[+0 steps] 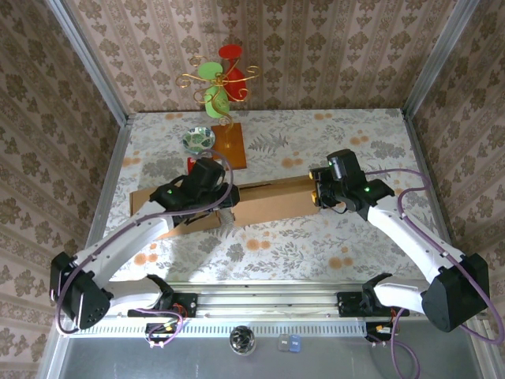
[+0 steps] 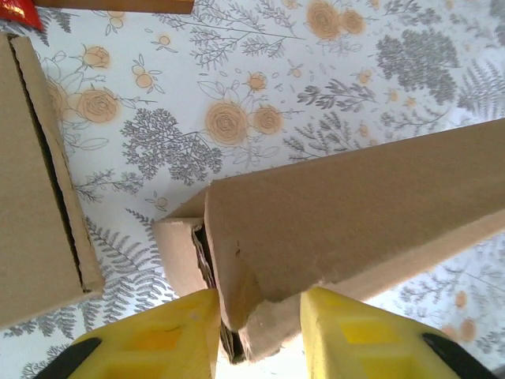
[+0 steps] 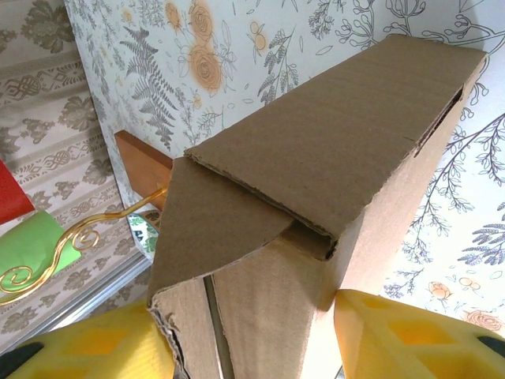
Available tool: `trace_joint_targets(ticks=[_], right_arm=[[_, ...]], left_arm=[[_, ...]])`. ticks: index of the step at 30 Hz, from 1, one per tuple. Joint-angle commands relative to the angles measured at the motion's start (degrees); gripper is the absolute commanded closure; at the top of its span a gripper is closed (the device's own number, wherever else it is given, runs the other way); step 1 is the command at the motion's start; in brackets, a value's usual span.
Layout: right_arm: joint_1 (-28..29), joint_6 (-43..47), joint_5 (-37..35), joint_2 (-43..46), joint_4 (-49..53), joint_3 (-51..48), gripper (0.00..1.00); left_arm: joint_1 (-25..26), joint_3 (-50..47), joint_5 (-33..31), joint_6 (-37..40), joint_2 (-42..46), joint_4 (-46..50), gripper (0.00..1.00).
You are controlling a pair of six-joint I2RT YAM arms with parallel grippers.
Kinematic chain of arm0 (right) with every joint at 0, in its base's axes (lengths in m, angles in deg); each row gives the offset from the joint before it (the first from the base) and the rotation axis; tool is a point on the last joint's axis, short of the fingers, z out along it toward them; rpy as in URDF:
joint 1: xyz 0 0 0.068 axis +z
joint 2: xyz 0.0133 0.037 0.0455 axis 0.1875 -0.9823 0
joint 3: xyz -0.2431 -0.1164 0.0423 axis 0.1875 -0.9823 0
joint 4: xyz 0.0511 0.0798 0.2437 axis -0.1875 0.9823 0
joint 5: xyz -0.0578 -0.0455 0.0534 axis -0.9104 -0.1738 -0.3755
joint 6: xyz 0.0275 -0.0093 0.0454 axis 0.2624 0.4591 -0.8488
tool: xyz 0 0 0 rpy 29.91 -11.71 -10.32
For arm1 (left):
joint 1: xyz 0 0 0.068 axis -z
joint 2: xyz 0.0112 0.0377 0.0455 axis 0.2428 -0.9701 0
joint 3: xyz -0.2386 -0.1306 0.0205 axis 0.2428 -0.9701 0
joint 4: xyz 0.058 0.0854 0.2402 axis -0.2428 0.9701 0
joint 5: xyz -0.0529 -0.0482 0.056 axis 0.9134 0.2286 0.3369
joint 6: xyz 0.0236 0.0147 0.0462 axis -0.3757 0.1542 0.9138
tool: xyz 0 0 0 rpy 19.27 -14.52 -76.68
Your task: Fold the paper box
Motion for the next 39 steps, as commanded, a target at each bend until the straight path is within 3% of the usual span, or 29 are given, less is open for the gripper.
trace_joint_targets(ticks=[1,7,10,14,20,39], right_arm=[[0.0,0.4,-2.0,-0.2,2.6,-1.7,0.45],[0.1,0.5,-1.7,-0.4,2.2,-1.7,0.46],[0.1,0.5,-1.6,-0.5,2.2,-1.8,0.46],[0.1,0.6,-1.5,-0.6,2.2,-1.8,0.46],[0.1,0.5,-1.5,-0.6,1.8,-2.0,0.47],[0.1,1.0,-1.4,0.0,2.8,-2.9,0.49]], left_arm=[[-2.8,-0.9,5.4,-8.8,3.1,0.4,0.65],[-7.9,-0.5,8.8,-22.7,4.9,1.5,0.57],[-8.3,-1.1,9.2,-32.0,5.5,1.0,0.55],[-8.5,-1.2,8.4,-38.2,4.8,-1.7,0.53],[-8.2,-1.5,11.5,-38.7,0.2,-5.4,0.53],[-8.6,-10.7,12.4,-37.4,2.1,-6.4,0.57]])
